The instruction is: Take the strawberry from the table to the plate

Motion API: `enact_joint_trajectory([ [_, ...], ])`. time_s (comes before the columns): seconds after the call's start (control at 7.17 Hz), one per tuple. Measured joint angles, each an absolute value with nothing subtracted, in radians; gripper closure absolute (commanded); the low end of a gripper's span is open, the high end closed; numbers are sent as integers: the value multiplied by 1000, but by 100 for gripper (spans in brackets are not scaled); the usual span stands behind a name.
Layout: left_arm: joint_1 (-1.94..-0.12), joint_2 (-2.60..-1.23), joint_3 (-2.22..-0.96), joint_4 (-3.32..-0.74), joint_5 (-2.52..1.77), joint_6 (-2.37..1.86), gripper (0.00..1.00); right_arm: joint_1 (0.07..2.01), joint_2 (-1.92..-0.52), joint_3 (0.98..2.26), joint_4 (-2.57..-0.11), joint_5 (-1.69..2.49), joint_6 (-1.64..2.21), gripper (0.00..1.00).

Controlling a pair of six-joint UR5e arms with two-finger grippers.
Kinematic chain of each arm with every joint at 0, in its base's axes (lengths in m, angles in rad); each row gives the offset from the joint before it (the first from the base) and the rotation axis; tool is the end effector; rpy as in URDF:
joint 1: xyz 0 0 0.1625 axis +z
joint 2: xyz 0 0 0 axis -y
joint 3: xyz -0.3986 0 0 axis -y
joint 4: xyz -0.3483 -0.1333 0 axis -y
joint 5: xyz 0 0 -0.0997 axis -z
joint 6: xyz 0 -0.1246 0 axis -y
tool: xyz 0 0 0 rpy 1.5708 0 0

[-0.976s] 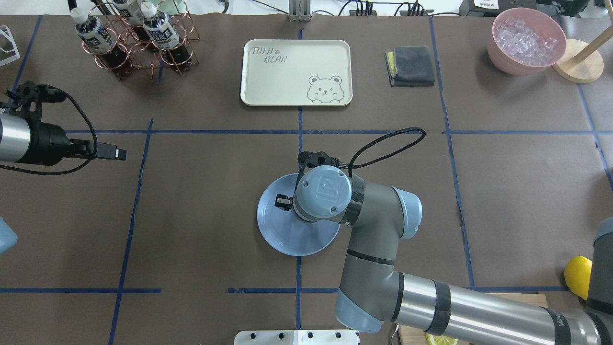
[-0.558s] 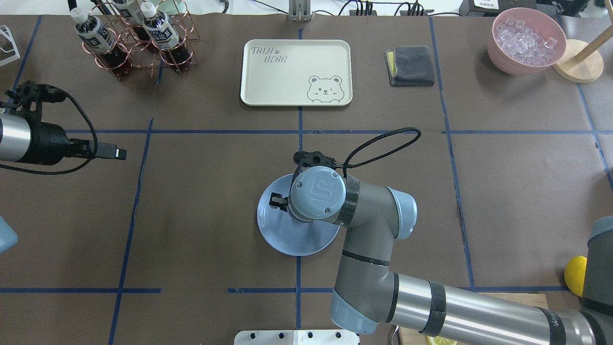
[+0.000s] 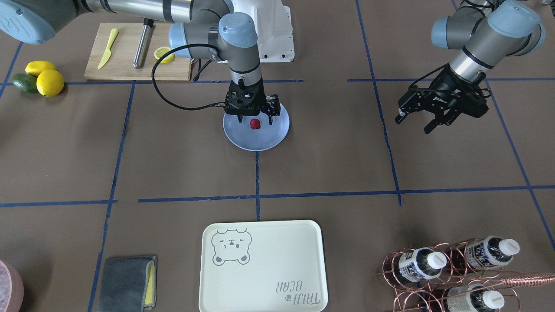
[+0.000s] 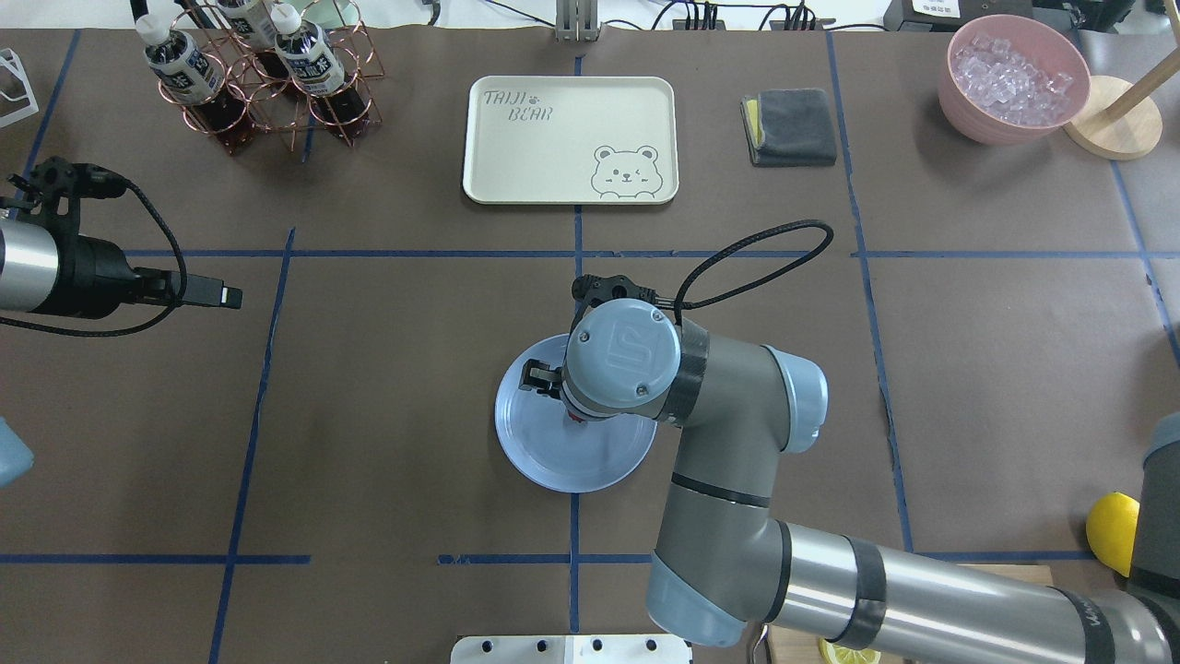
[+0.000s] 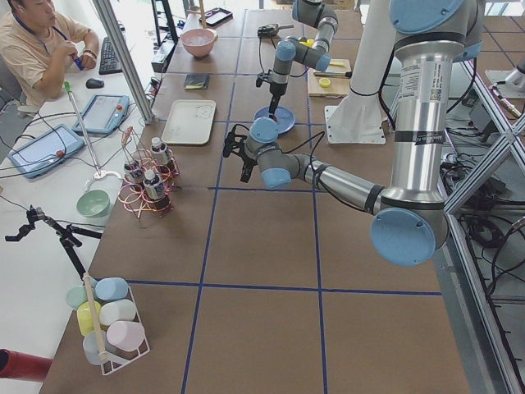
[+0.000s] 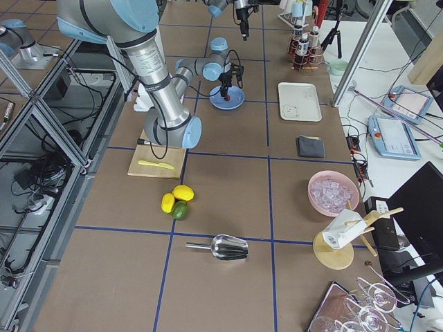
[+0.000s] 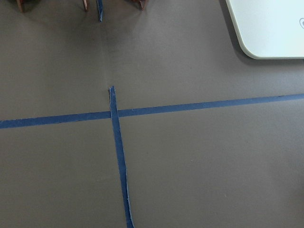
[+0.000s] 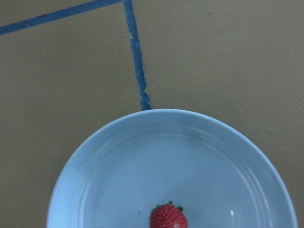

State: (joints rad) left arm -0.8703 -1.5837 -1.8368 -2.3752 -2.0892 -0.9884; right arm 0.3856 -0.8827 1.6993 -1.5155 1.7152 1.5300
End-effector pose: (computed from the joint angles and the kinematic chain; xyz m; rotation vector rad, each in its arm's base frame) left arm 0.2562 -0.4149 0.4278 0.3527 1.0965 0.0253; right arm -0.5590 -0.3514 0.2196 0.0522 -0.8817 0.2592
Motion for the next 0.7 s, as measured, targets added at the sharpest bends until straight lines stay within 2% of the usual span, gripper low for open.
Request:
enact_joint_trajectory([
  [0.28, -882, -1538, -1833, -2376, -2090, -885, 0, 440, -1020, 1898, -1565, 1787, 1466, 0],
  [0.7, -1023, -1429, -1825, -2374, -2163, -578, 0, 628, -1335, 2135, -1563, 1964, 1230, 0],
])
